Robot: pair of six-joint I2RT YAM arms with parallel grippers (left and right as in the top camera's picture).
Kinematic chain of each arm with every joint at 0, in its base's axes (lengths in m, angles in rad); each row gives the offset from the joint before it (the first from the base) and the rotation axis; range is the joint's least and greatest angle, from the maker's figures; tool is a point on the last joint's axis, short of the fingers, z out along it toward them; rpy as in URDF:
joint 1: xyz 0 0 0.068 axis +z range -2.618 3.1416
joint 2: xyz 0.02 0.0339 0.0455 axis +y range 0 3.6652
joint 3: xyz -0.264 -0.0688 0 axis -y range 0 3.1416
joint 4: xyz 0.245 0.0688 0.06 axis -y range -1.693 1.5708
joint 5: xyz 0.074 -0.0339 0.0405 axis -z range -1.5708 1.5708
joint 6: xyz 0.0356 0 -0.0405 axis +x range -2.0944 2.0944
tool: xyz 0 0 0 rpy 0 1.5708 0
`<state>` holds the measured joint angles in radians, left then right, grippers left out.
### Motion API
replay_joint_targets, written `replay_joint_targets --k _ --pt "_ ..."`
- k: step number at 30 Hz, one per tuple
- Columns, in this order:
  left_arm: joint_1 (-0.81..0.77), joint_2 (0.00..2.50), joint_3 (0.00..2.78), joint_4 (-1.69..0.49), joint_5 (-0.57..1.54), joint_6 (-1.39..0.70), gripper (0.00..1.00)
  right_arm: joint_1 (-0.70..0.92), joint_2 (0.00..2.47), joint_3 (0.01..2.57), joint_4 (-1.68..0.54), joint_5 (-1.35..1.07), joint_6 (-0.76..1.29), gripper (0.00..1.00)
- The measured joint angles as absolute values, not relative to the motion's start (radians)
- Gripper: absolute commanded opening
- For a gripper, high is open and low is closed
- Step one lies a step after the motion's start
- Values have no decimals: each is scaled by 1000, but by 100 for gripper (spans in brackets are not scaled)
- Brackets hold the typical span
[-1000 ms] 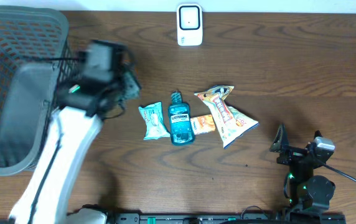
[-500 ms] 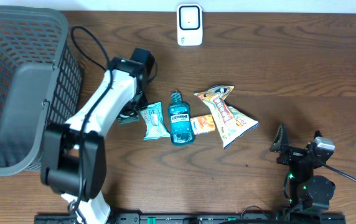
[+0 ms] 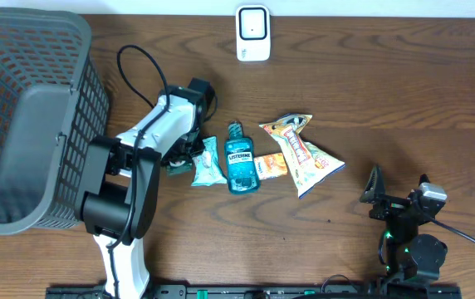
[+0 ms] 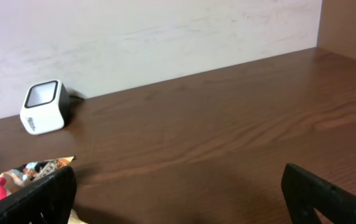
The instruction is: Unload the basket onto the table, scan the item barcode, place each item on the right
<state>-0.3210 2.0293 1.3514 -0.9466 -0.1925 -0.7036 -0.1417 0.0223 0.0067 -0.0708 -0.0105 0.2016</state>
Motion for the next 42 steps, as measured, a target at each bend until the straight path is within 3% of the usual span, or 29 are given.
replay_joint_targets --k 7,9,10,12,24,30,42 --pt "-323 1998 1306 -832 -128 -710 45 -142 22 7 -71 -10 202 99" --pt "-328 1995 1302 -818 -115 -710 63 -142 22 7 -70 -10 202 99" --pt "-332 1995 1301 -812 -111 -708 81 -142 22 7 -71 -10 202 99" --pt "-342 1995 1300 -802 -105 -712 94 -142 22 7 -71 -10 202 99" --pt "-361 1967 1341 -938 -99 -678 98 -142 22 7 -70 -11 202 99" --pt "-362 1766 1474 -927 -147 -580 98 -142 22 7 -70 -10 202 99" --pt "-363 1255 1648 -428 -277 -350 98 -142 22 7 -71 -10 202 99"
